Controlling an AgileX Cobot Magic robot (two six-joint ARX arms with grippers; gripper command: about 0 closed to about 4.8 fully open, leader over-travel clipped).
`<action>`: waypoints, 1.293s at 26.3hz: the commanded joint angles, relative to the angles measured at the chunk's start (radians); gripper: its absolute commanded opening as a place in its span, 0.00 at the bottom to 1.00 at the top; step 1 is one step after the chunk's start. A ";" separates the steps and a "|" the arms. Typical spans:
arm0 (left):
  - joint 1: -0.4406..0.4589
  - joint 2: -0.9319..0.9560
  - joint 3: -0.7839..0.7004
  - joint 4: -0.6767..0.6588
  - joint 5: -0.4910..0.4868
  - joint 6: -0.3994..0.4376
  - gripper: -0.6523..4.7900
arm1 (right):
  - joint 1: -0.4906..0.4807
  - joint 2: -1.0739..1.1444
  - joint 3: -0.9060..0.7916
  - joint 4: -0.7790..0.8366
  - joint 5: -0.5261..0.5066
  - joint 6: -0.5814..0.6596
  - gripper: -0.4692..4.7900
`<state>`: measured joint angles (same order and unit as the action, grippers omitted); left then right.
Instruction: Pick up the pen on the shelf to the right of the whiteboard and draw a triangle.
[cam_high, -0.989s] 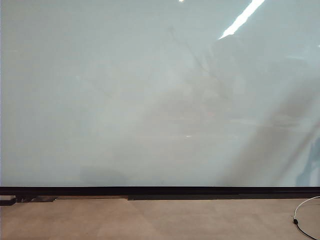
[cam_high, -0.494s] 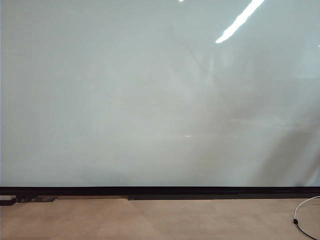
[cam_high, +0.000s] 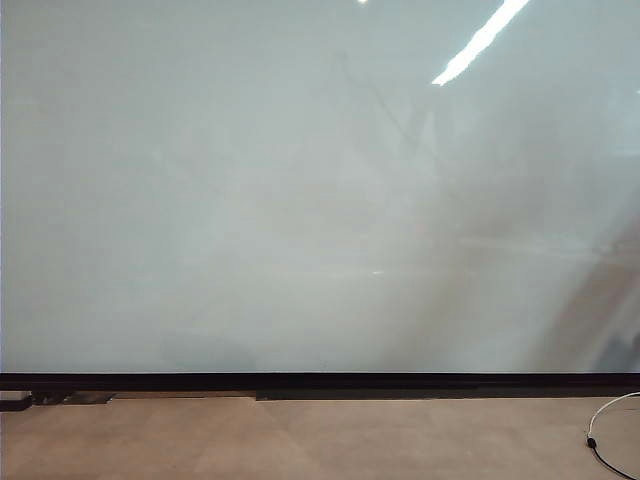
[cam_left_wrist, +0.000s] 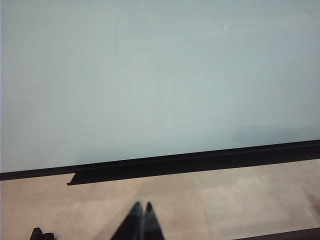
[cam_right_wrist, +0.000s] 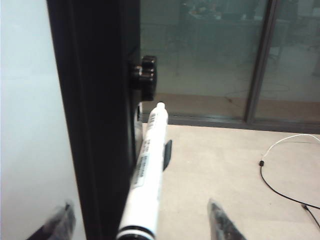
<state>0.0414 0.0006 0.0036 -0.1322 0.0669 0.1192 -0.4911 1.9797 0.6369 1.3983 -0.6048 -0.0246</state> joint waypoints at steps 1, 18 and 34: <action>0.000 0.000 0.003 0.006 0.000 0.001 0.11 | 0.002 0.017 0.032 0.016 -0.006 -0.002 0.73; 0.000 0.000 0.003 0.006 0.000 0.001 0.11 | 0.021 0.036 0.072 0.016 -0.025 -0.003 0.66; 0.000 0.000 0.003 0.006 0.000 0.001 0.11 | 0.021 0.040 0.072 0.016 0.004 -0.006 0.56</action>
<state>0.0414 0.0002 0.0036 -0.1322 0.0669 0.1192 -0.4694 2.0212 0.7055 1.3979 -0.6048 -0.0261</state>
